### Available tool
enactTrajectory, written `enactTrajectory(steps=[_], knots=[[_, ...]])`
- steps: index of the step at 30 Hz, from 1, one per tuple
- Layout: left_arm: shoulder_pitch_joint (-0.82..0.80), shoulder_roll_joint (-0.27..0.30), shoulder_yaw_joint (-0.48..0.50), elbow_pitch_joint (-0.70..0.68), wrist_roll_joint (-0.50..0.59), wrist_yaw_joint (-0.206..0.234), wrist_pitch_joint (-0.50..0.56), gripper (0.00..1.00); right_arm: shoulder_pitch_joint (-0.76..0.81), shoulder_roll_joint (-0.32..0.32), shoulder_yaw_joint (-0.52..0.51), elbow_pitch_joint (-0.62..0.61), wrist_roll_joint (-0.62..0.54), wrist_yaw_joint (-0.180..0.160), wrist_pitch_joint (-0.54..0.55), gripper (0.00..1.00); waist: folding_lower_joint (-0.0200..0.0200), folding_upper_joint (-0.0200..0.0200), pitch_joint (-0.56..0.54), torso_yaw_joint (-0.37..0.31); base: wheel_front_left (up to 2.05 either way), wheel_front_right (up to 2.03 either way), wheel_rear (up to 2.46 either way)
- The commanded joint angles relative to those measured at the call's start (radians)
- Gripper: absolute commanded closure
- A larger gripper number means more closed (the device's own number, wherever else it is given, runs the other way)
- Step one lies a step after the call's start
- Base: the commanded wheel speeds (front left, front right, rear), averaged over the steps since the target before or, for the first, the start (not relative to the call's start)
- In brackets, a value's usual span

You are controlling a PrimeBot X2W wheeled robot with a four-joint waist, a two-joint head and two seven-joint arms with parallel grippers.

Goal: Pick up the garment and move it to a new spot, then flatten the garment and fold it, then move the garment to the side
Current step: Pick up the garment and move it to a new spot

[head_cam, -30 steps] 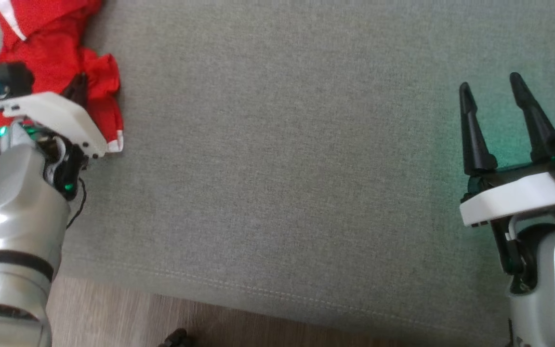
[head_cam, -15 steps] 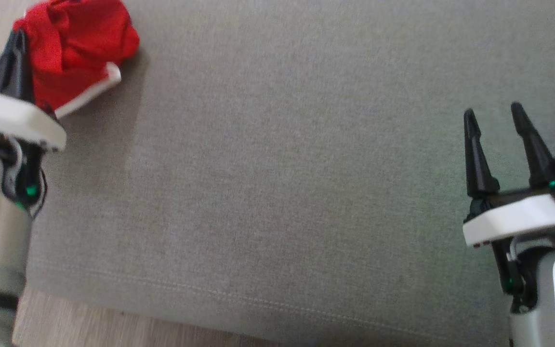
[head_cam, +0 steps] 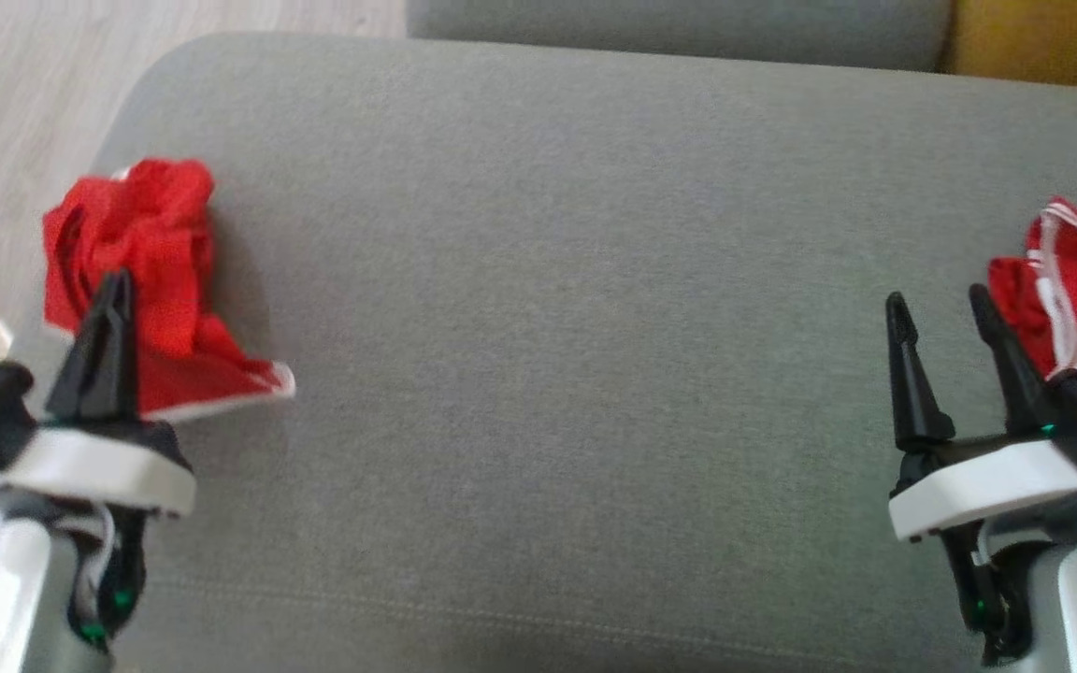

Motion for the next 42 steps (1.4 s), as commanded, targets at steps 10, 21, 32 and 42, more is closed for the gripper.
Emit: enactTrajectory(steps=[10,21,32,42], knots=[[0.025,-0.015,-0.054,-0.223,0.022,0.018,0.050,1.00,-0.015,-0.002,0.043,-0.037,0.020,-0.001,-0.016,0.00,0.0000,0.0000,-0.026,-0.116,0.00,0.00,0.00],[-0.204,-0.124,-0.232,-0.162,0.050,-0.087,0.071,1.00,-0.036,-0.002,0.068,-0.035,0.061,-0.001,-0.041,0.00,0.0000,0.0000,0.063,-0.308,0.00,0.00,0.00],[-0.371,-0.187,-0.364,0.032,0.068,-0.132,0.106,1.00,-0.075,-0.002,0.089,0.003,0.100,-0.001,-0.097,0.00,0.0000,0.0000,0.171,-0.421,0.00,0.00,0.00],[-0.402,-0.211,-0.431,0.179,0.047,-0.144,0.055,0.00,-0.082,-0.002,0.083,0.027,0.092,-0.001,-0.112,0.00,0.0000,0.0000,0.170,-0.386,0.00,0.00,0.00]])
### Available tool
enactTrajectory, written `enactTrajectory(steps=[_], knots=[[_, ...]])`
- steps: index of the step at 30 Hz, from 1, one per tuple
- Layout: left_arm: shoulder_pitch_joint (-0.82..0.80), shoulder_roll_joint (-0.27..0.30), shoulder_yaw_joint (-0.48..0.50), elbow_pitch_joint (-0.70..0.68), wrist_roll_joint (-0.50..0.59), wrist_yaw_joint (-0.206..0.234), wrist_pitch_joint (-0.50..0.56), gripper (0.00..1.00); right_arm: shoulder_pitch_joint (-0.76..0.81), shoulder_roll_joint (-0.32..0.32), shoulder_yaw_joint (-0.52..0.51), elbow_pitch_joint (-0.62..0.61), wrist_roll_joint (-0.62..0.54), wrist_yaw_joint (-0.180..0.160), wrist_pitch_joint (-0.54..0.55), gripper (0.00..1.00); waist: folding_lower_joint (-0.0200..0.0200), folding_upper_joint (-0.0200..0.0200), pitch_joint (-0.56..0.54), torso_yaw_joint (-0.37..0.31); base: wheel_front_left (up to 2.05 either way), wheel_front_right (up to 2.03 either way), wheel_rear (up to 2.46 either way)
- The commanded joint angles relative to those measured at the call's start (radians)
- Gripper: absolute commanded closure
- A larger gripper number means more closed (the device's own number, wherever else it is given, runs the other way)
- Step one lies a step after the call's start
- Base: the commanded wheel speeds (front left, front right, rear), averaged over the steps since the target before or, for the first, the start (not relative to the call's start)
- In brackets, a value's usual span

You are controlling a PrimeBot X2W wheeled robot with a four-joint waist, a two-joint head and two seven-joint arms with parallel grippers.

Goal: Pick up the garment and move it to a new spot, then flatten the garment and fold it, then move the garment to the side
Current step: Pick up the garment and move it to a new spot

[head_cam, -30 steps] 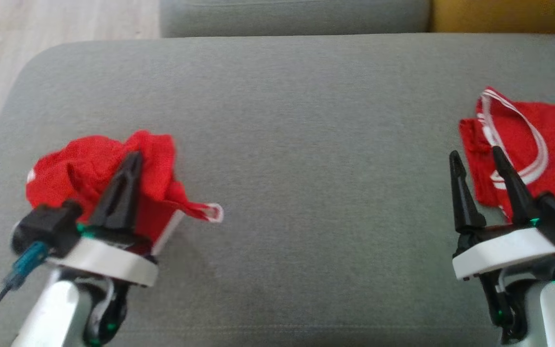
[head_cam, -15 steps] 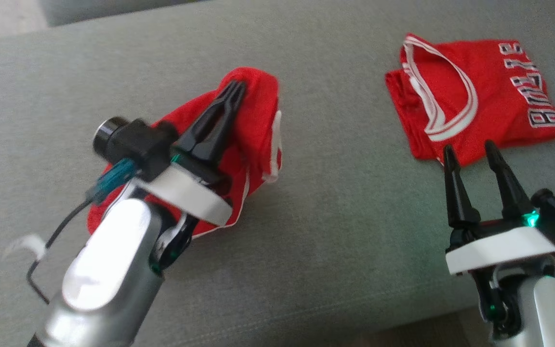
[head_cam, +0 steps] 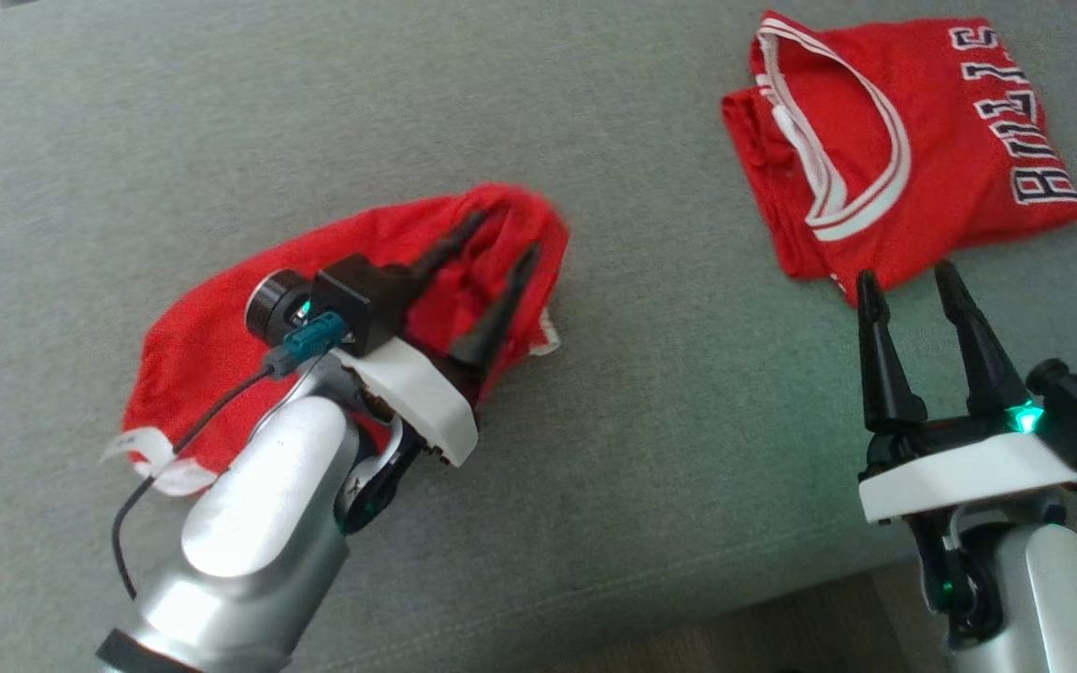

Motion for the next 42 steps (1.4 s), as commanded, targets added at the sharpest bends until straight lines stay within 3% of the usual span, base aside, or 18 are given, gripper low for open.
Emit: enactTrajectory(steps=[1,6,20,30,42], knots=[[-0.049,0.009,0.025,-0.025,0.002,-0.001,-0.020,0.00,-0.034,-0.004,0.018,-0.033,-0.014,-0.001,-0.004,0.00,0.0000,0.0000,-0.019,0.032,0.00,0.00,0.00],[-0.040,0.018,0.033,-0.036,0.018,0.020,-0.048,0.00,-0.034,-0.004,0.014,-0.035,-0.026,-0.001,0.007,0.00,0.0000,0.0000,-0.049,0.083,0.00,0.00,0.00],[0.121,0.138,0.270,-0.134,-0.033,0.214,-0.079,0.00,-0.006,-0.004,-0.015,-0.066,-0.063,-0.001,0.064,0.00,0.0000,0.0000,-0.133,0.251,0.00,0.00,0.00],[0.281,0.227,0.345,-0.249,-0.054,0.256,-0.077,0.00,0.008,-0.004,-0.008,-0.070,-0.072,-0.001,0.088,0.00,0.0000,0.0000,-0.160,0.279,0.00,0.00,0.00],[0.425,0.255,0.337,-0.357,-0.075,0.283,-0.038,0.00,0.055,-0.004,-0.009,-0.056,-0.073,-0.001,0.096,0.00,0.0000,0.0000,-0.220,0.276,0.00,0.00,0.00]])
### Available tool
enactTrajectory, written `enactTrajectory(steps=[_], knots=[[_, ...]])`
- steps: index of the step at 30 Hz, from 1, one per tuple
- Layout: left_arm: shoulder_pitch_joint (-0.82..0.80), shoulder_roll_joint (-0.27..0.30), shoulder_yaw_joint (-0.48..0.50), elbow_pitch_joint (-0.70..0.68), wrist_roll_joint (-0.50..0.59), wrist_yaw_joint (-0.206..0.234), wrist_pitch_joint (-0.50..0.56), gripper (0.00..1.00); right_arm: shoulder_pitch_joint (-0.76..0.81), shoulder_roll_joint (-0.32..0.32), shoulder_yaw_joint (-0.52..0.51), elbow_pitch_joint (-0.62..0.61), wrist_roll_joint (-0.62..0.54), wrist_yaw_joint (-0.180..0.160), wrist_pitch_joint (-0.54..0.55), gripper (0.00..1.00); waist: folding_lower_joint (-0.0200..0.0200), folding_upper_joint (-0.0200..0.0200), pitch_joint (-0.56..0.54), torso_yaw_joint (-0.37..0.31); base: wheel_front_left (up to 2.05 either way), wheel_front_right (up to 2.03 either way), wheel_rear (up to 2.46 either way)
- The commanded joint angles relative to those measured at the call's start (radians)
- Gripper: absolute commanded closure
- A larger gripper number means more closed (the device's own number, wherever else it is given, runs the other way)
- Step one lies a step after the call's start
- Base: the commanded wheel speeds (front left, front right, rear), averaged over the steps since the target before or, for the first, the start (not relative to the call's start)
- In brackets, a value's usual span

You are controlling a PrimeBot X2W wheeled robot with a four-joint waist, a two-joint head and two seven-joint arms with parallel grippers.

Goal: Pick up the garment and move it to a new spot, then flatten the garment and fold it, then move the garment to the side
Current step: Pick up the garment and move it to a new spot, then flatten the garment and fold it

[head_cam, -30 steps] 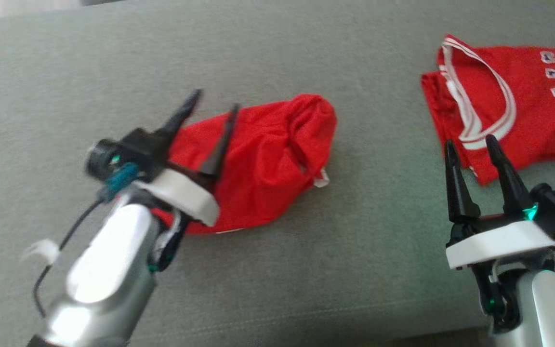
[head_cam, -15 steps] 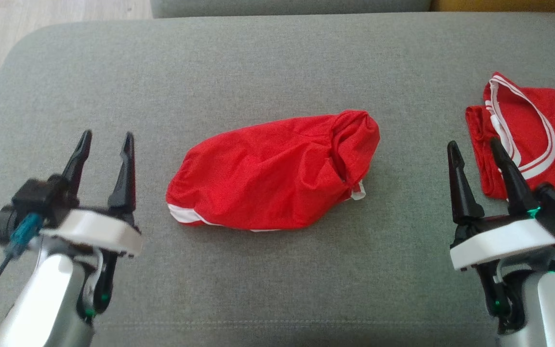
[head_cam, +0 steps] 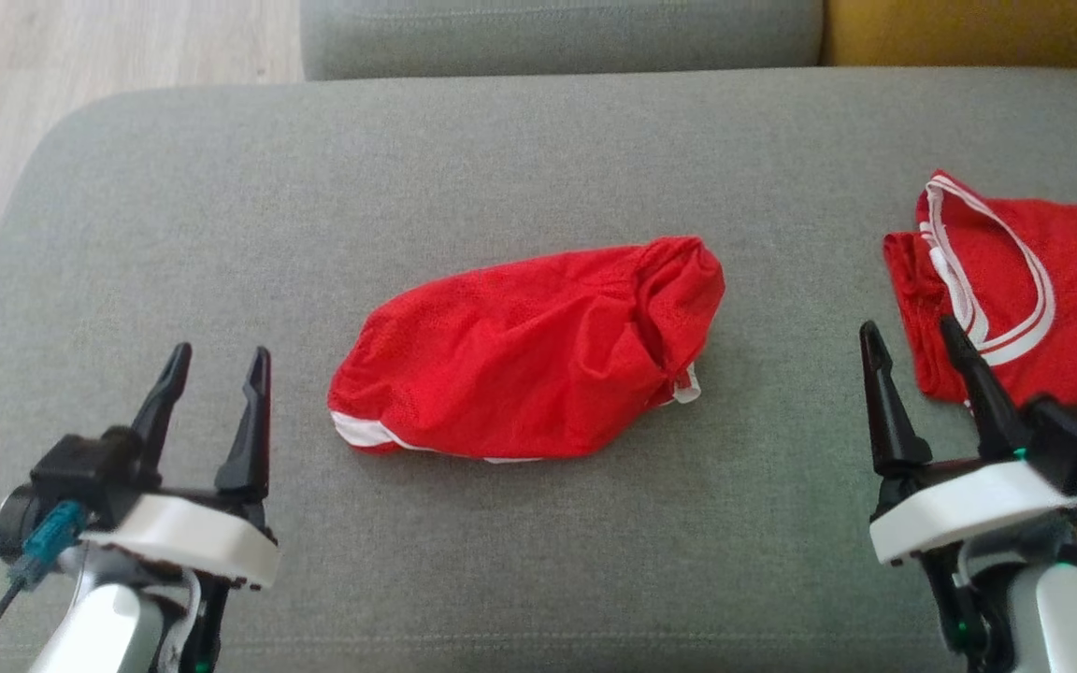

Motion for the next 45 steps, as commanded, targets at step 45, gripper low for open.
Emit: enactTrajectory(steps=[45], knots=[[0.009,0.054,0.014,-0.115,-0.013,0.054,0.039,0.00,-0.001,-0.017,0.120,-0.033,-0.034,-0.001,0.066,0.00,0.0000,0.0000,-0.023,0.026,0.00,0.00,0.00]])
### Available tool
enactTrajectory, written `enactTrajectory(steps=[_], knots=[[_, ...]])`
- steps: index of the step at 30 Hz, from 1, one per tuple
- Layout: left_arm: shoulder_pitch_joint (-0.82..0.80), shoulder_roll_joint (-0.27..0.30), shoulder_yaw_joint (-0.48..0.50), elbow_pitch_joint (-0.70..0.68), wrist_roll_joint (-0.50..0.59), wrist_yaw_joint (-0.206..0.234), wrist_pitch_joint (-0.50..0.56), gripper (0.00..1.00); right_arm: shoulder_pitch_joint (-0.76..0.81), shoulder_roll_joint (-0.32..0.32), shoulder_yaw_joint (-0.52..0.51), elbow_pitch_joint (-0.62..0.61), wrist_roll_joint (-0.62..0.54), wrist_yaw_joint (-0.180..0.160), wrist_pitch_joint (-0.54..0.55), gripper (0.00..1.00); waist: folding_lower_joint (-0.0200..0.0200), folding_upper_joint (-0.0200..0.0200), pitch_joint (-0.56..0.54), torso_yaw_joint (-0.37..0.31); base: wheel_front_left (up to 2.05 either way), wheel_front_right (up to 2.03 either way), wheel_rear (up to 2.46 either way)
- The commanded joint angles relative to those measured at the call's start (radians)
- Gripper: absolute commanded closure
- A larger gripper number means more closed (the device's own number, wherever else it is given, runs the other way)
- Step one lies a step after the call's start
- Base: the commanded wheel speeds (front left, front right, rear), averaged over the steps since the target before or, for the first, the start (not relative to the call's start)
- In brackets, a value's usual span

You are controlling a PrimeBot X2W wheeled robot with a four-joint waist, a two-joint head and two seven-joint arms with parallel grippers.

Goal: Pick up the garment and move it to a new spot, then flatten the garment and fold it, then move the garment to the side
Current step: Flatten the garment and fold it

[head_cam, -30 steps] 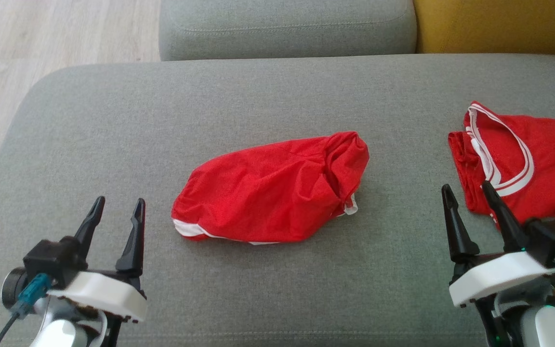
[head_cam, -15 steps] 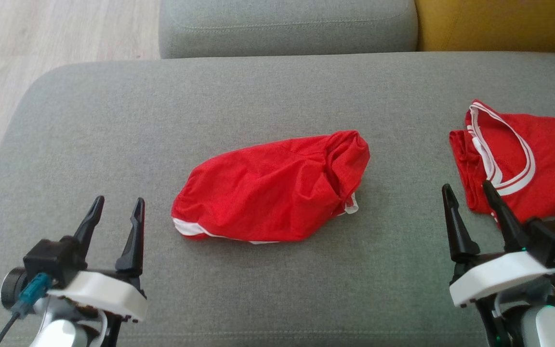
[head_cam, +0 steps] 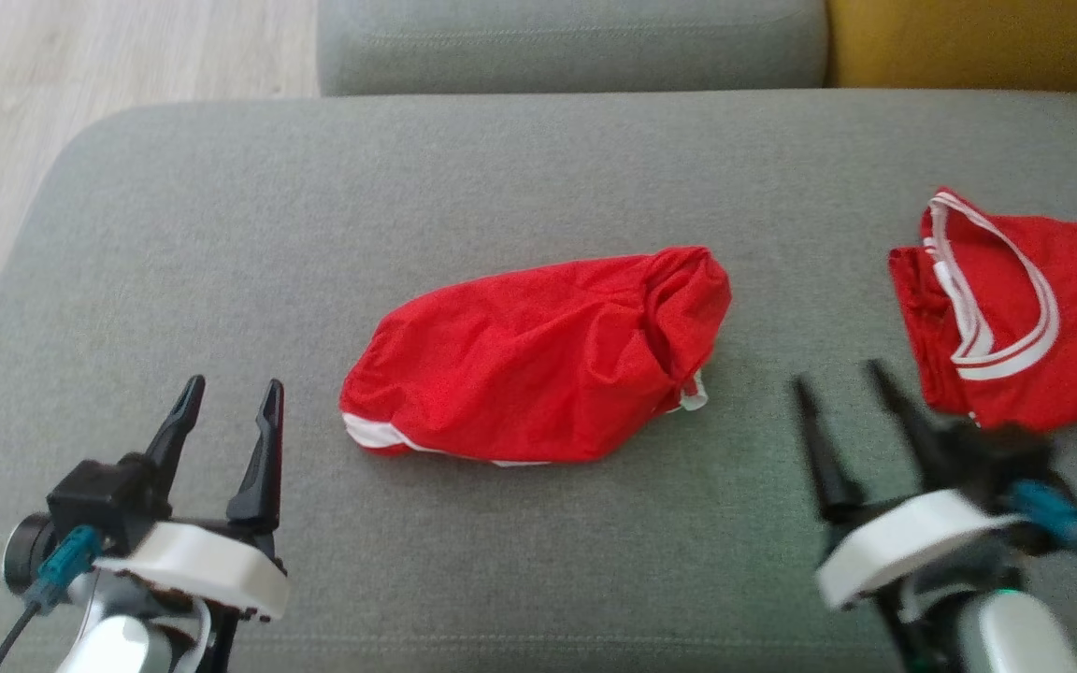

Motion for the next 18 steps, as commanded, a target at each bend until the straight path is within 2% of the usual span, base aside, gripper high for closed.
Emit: enactTrajectory(steps=[1,5,16,17,18], knots=[[-0.070,0.029,0.039,-0.040,-0.004,0.000,-0.010,0.00,-0.069,-0.025,0.082,-0.016,-0.004,-0.001,0.015,0.00,0.0000,0.0000,0.019,0.017,0.00,0.00,0.00],[-0.095,0.023,0.033,-0.038,-0.002,-0.006,-0.018,0.00,-0.124,-0.063,0.180,0.034,0.016,-0.001,0.032,0.00,0.0000,0.0000,0.051,0.045,0.00,0.00,0.00],[-0.156,-0.001,0.024,-0.001,0.000,-0.025,-0.046,0.00,-0.264,-0.142,0.335,0.192,0.075,-0.001,0.071,0.00,0.0000,0.0000,0.116,0.101,0.00,0.00,0.00],[-0.159,-0.002,0.023,0.004,0.000,-0.027,-0.048,0.00,-0.268,-0.148,0.342,0.200,0.084,-0.001,0.080,0.56,0.0000,0.0000,0.118,0.104,0.00,0.00,0.00],[-0.161,-0.003,0.023,0.008,0.000,-0.028,-0.051,0.00,-0.271,-0.154,0.346,0.203,0.092,-0.001,0.082,1.00,0.0000,0.0000,0.119,0.106,0.00,0.00,0.00]])
